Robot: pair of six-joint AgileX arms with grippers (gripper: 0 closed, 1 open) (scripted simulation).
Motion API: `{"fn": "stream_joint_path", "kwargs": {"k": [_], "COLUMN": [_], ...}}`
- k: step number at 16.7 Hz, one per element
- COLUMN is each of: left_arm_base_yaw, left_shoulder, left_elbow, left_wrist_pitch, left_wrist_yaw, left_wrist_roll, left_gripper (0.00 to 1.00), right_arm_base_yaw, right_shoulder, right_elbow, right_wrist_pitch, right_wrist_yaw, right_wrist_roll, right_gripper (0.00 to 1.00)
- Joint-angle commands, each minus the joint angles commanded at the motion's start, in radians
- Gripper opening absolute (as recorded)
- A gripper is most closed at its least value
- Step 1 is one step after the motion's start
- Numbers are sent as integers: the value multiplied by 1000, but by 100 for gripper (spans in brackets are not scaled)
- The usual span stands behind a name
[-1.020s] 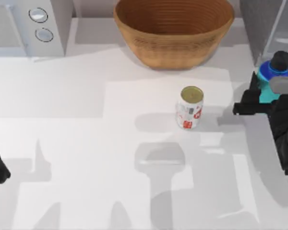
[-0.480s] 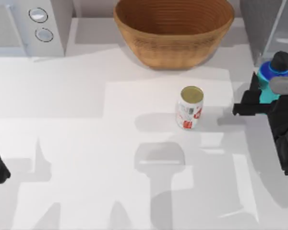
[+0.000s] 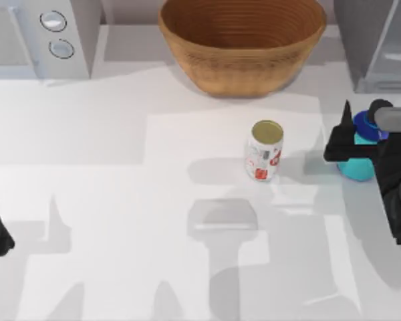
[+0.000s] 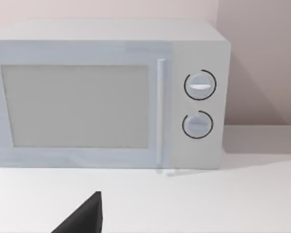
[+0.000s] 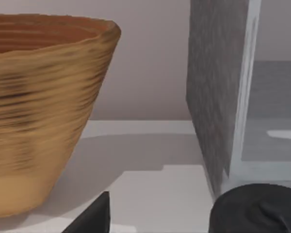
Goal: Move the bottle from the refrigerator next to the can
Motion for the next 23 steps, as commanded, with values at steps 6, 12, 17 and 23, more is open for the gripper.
{"fn": "stream_joint_path", "kwargs": {"k": [6, 12, 17, 23], "left_arm_base_yaw": [0, 0, 0, 0], "left_shoulder": [0, 0, 0, 0], "left_elbow": [0, 0, 0, 0], "left_wrist_pitch": [0, 0, 0, 0], "left_wrist_yaw": [0, 0, 0, 0], "left_wrist_roll": [0, 0, 0, 0], "left_gripper": [100, 100, 100, 100], "right_arm_base_yaw": [6, 44, 38, -4], "right_shoulder": [-6, -32, -38, -316], "right_elbow": [-17, -111, -110, -142], "right_wrist_pitch": [13, 78, 71, -135], "right_wrist_yaw": [8, 44, 41, -17], "right_wrist_roll": [0, 2, 1, 0], "right_gripper": [100, 100, 100, 100]}}
